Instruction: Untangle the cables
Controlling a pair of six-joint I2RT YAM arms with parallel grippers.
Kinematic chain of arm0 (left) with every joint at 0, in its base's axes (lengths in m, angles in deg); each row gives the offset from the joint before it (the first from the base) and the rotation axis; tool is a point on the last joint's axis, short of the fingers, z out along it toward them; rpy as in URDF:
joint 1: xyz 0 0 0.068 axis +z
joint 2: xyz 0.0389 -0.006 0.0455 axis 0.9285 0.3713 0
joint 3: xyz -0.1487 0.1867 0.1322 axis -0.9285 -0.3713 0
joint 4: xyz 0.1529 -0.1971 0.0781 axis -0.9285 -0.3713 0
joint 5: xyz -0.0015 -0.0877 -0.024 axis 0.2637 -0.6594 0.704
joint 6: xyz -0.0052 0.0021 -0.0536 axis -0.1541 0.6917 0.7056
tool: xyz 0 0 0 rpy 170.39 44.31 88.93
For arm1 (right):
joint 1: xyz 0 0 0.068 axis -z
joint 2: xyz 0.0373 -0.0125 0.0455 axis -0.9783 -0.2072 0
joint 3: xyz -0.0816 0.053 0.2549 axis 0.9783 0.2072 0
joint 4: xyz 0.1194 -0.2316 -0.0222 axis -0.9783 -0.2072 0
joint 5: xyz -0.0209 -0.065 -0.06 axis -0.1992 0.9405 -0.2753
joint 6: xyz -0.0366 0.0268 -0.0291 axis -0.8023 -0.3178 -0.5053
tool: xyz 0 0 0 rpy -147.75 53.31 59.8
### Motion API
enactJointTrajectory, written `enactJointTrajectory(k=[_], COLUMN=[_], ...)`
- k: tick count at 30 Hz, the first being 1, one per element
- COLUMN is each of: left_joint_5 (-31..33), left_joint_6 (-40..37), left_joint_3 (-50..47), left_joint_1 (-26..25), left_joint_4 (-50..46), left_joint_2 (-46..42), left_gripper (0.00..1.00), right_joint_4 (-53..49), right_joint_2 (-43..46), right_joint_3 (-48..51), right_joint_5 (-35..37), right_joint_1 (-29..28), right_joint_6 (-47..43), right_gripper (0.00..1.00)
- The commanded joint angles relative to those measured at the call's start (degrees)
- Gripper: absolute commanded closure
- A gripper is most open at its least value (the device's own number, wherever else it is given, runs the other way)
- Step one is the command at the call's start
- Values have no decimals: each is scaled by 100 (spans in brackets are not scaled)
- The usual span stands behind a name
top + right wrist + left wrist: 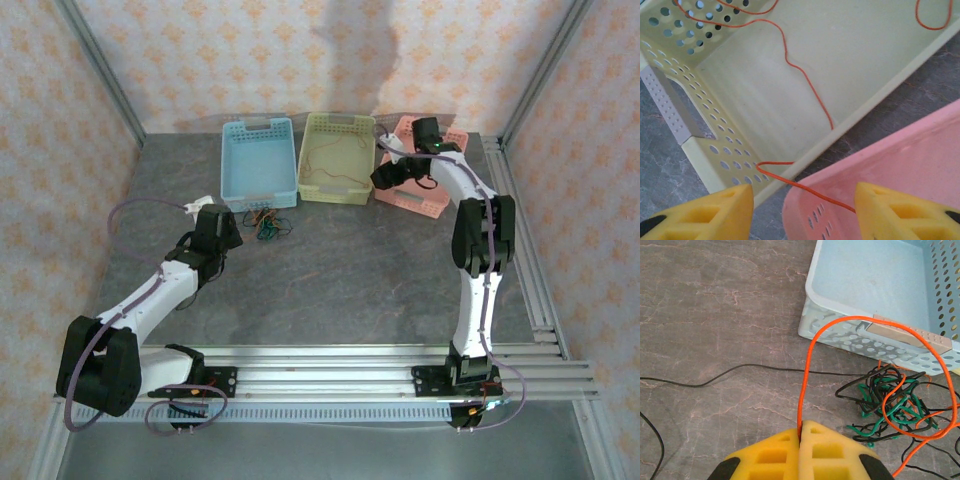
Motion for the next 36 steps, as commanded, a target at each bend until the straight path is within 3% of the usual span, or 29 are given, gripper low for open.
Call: enactJointTrajectory(k=[1, 12, 29, 36], left_joint_5=[57, 57, 47, 56], left_joint_6=[59, 63, 59, 61], left_joint_3=[0, 6, -2, -11], left_joint_1=[-32, -31, -34, -37], left_joint_4=[71, 72, 74, 78], left_joint_2=[-4, 11, -22, -24], left_gripper=[100, 100, 100, 100], right_joint_4=[-316, -542, -335, 3], right_joint_2=[-104, -325, -113, 285], right_joint_3=[-222, -247, -202, -96], right_joint_5=[163, 382, 449, 420], right_joint_1=[-125, -167, -272, -275], right_joint_6=[-246, -456, -321, -12], right_gripper=[46, 53, 99, 100])
